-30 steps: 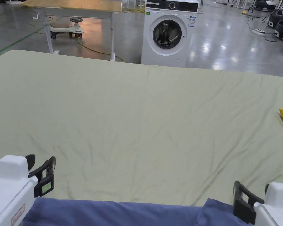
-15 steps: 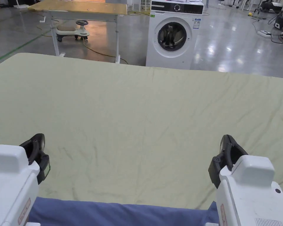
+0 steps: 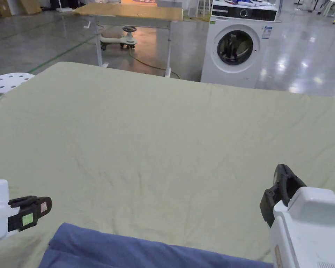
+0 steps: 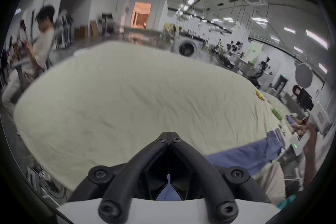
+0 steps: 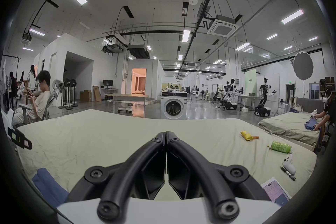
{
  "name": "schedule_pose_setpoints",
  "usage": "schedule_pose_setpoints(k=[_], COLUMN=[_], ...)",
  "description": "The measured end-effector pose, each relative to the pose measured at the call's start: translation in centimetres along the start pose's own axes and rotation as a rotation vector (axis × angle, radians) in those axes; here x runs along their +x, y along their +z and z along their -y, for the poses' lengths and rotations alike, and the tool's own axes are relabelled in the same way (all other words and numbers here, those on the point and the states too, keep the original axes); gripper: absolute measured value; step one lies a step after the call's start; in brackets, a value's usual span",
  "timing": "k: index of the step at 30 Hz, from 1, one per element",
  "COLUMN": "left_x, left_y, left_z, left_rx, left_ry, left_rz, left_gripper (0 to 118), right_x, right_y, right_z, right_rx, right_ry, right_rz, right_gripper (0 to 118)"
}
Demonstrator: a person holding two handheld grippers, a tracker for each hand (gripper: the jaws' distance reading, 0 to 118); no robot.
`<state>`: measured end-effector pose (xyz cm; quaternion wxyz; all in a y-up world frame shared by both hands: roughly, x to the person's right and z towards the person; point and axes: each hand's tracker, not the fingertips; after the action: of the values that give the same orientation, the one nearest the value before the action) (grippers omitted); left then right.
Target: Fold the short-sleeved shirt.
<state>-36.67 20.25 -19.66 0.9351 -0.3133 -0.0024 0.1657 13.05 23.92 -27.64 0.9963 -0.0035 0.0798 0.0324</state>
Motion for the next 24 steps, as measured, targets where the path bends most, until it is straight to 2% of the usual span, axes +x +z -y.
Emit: schedule_pose_setpoints(k=[3, 5, 6, 7, 9, 10, 11, 12, 16, 18, 19, 22, 23, 24], left_x=[-3.1, -5.1, -6.0, -6.6, -8.6, -8.9, -9.3, -12.2, -13.8, -13.8, -13.5, -13.3, -13.3, -9.7], left_y=[-1.8, -3.1, -3.8, -4.3, -5.8, -6.3, -6.9, -8.0, -9.4, -10.5, -10.9, -11.8, -12.2, -11.6], left_z=[0.5, 1.0, 1.4, 1.6, 2.5, 2.8, 3.2, 3.3, 5.0, 5.8, 6.0, 6.0, 6.0, 7.0], left_rx=[-0.141, -0.198, -0.218, -0.230, -0.281, -0.306, -0.328, -0.331, -0.291, -0.334, -0.336, -0.333, -0.341, -0.338], left_ry=[0.104, 0.210, 0.281, 0.303, 0.334, 0.346, 0.358, 0.379, 0.532, 0.548, 0.534, 0.508, 0.501, 0.498], left_rz=[0.090, 0.205, 0.219, 0.224, 0.271, 0.284, 0.306, 0.337, 0.499, 0.560, 0.555, 0.487, 0.444, 0.438], left_gripper=[0, 0, 5, 15, 59, 72, 76, 76, 75, 71, 66, 19, 14, 12], right_x=[0.1, 0.2, 0.1, 0.2, 0.3, 0.3, 0.4, 0.5, 0.6, 0.6, 0.6, 0.5, 0.5, 0.5], right_y=[0.0, 0.0, 0.1, 0.1, 0.1, 0.1, 0.1, 0.1, 0.2, 0.2, 0.2, 0.1, 0.0, -0.1], right_z=[0.4, 0.7, 0.8, 0.9, 1.2, 1.3, 1.4, 1.5, 1.6, 1.8, 1.9, 2.1, 2.3, 2.4], right_rx=[-0.019, -0.032, -0.038, -0.045, -0.056, -0.060, -0.065, -0.070, -0.086, -0.092, -0.095, -0.101, -0.103, -0.107], right_ry=[-0.005, -0.002, 0.000, 0.001, 0.003, 0.003, 0.002, 0.003, 0.004, 0.001, -0.001, -0.011, -0.014, -0.016], right_rz=[-0.001, 0.000, -0.001, -0.002, 0.001, 0.001, 0.000, 0.000, 0.006, 0.007, 0.007, 0.005, 0.004, 0.002], right_gripper=[0, 0, 0, 0, 0, 0, 0, 0, 0, 0, 0, 0, 0, 0])
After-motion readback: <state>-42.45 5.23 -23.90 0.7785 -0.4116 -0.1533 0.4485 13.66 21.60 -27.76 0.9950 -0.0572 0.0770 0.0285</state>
